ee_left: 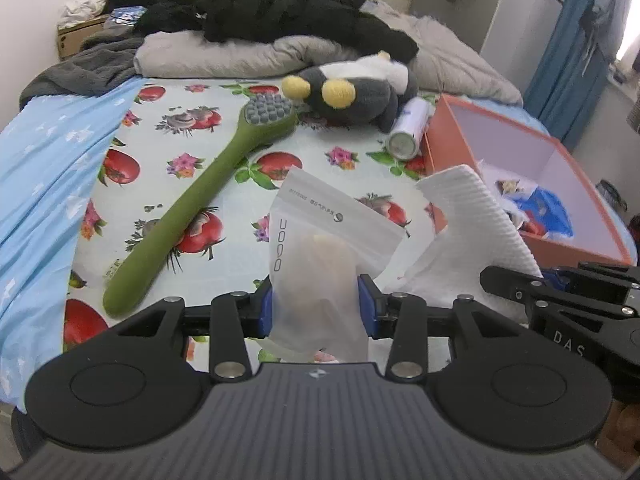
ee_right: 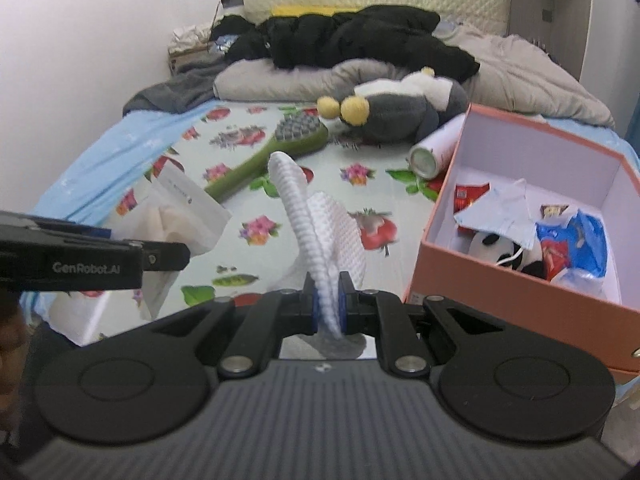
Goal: Organize soft objects
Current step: 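Carry the clear bag with the left tool while the right tool carries the towel over the box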
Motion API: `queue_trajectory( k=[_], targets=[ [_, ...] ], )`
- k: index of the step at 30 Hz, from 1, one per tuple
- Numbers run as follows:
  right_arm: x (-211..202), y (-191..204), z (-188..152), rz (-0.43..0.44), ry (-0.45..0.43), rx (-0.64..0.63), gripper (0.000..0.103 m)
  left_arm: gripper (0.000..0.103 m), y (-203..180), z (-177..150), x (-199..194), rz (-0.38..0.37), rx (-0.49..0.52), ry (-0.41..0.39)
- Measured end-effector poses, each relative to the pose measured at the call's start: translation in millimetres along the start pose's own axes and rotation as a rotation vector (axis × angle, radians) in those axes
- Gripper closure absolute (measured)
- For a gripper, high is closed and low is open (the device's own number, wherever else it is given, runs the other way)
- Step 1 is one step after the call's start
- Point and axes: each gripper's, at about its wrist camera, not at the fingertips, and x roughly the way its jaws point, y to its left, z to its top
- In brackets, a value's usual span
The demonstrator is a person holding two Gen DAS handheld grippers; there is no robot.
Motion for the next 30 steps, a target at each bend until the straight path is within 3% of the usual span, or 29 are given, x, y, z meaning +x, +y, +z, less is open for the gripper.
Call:
queue_trajectory(
  k=[16,30],
  targets=[
    [-54.3,2.5,24.1,0.026,-0.096,0.033,0.089,0.056,-13.3,7.8,-54.8,-0.031,-0.061,-0.084],
    [-84.3,-27.0,29.0,-0.025,-0.149,0.086,0.089,0.056,-48.7,26.7,-65.8,-0.097,-0.051,-0.119]
  ],
)
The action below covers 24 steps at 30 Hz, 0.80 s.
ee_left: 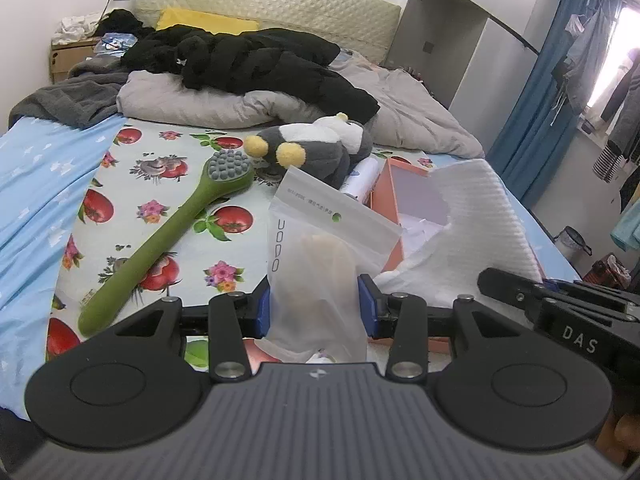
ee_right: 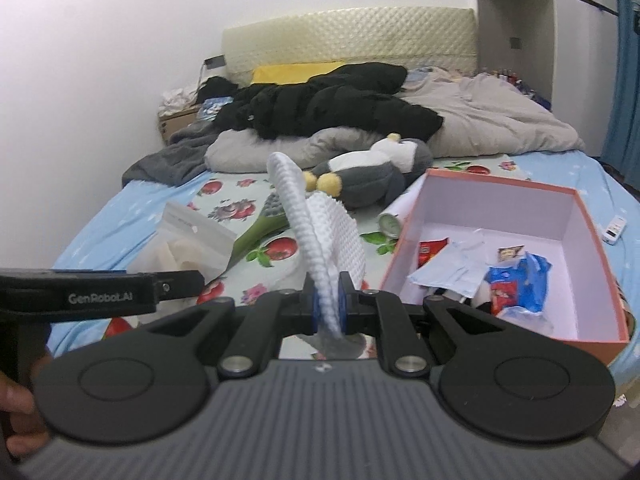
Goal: Organize soft objects
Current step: 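Carry the clear bag with the left tool while the right tool carries the towel over the box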
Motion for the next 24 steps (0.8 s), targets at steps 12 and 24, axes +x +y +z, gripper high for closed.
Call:
queue_trajectory(
  k=[12,24],
  targets=[
    [-21.8,-44.3,0.5,-0.096,-0.03,0.059,0.089,0.056,-55.8,12.4,20.6,-0.111,0.053,0.007],
    [-39.1,-94.2,-12.2,-0.2,-0.022,0.139,0.089,0.056,-104.7,10.1,53.9,-0.202,0.106,0.068]
  ],
)
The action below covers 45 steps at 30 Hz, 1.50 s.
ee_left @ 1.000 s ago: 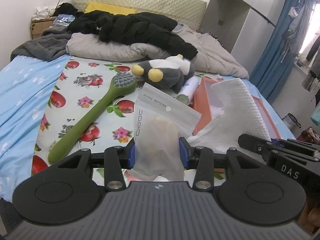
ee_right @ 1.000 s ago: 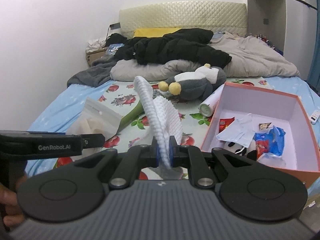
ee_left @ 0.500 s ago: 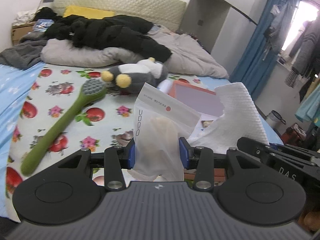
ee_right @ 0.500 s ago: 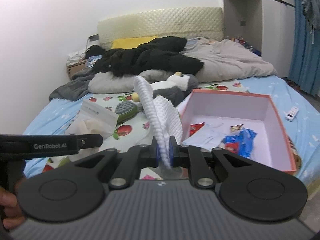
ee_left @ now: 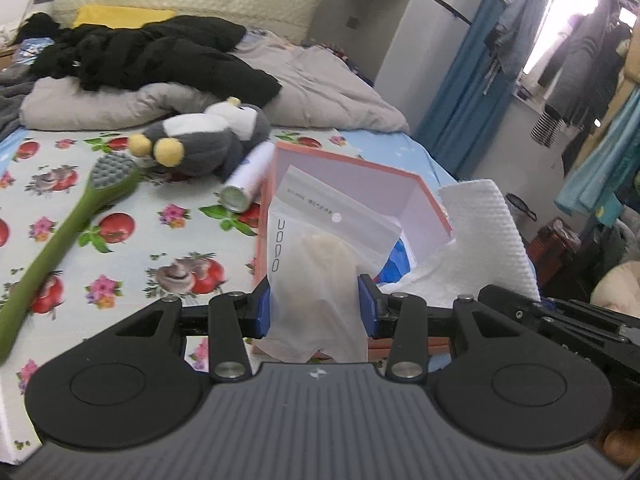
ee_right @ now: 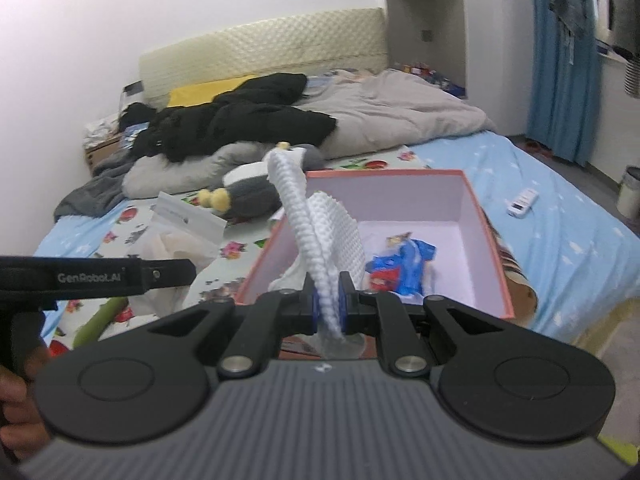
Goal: Organize soft objects
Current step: 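Carry the clear bag with the left tool while the right tool carries the towel over the box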
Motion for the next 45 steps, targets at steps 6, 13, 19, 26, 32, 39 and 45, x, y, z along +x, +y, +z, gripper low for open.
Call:
queue_trajectory(
  k=[6,13,19,26,32,39,45],
  targets=[
    [13.5,-18.4,0.2,-0.039,0.012,0.049,0.089,0.056,-8.6,9.3,31.9,-0.031,0.017,0.041],
    [41.1,-34.3,10.5,-0.058,0.028,0.081,0.089,0.056,-13.7,33.9,74.6,-0.048,0.033,0.078],
    [70.4,-48.2,30.2,-0.039,0.039,0.085,0.089,0.056,-20.7,63.2,115.6,-0.044,0.04,0.096],
    [116.4,-74.9,51.5,-0.014,0.091,0.093,0.088,0.056,-25.7,90.9,169.4,-0.036,0.022,0.133],
    [156.3,-99.3,62.1,-0.019,0.122,0.112,0.088,0.056,-27.6,109.5,221.5,-0.022,0.031,0.178],
    [210.8,-114.3,66.6,0.004,0.16,0.124,0.088,0.056,-21.8,124.2,286.2,-0.001,0.041,0.227],
    [253.6,-121.1,68.1,0.0,0.224,0.119,0.088,0.056,-14.3,128.4,328.8,0.019,0.033,0.254]
  ],
)
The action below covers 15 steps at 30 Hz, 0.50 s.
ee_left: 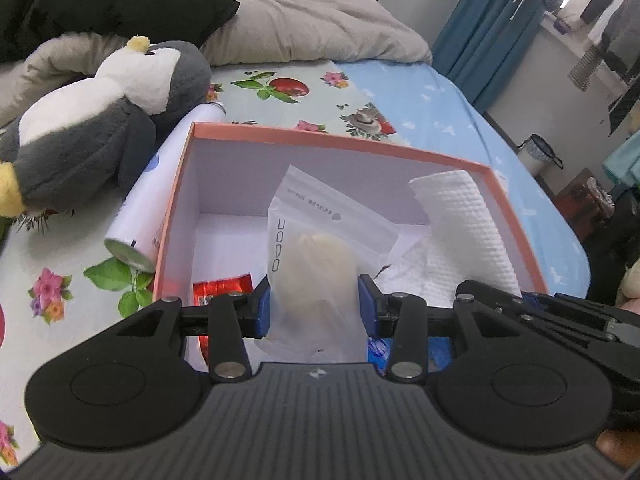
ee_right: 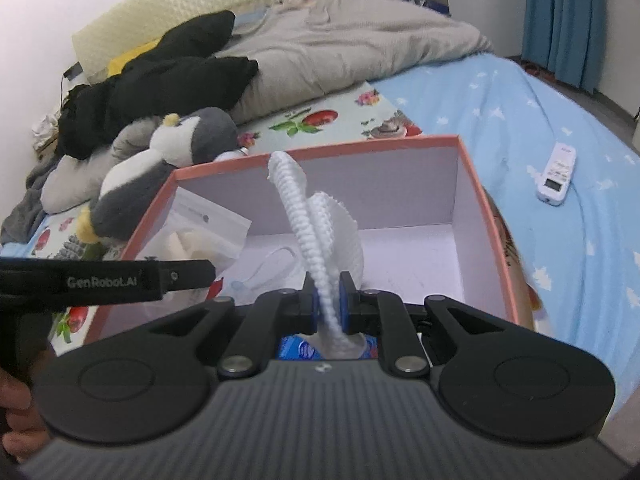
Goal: Organize soft objects
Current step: 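Carry the clear bag with the left tool while the right tool carries the towel over the box, then open the left tool to drop the clear bag while the right tool drops the towel into the box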
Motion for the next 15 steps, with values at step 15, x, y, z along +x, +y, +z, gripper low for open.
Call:
queue_trajectory(
  k=[15],
  targets=[
    [21.3,-6.5,-1.9,-0.015,0.056,0.01,0.062,0.035,-2.0,2.2,7.1,0.015,0.044,-0.001]
  ],
)
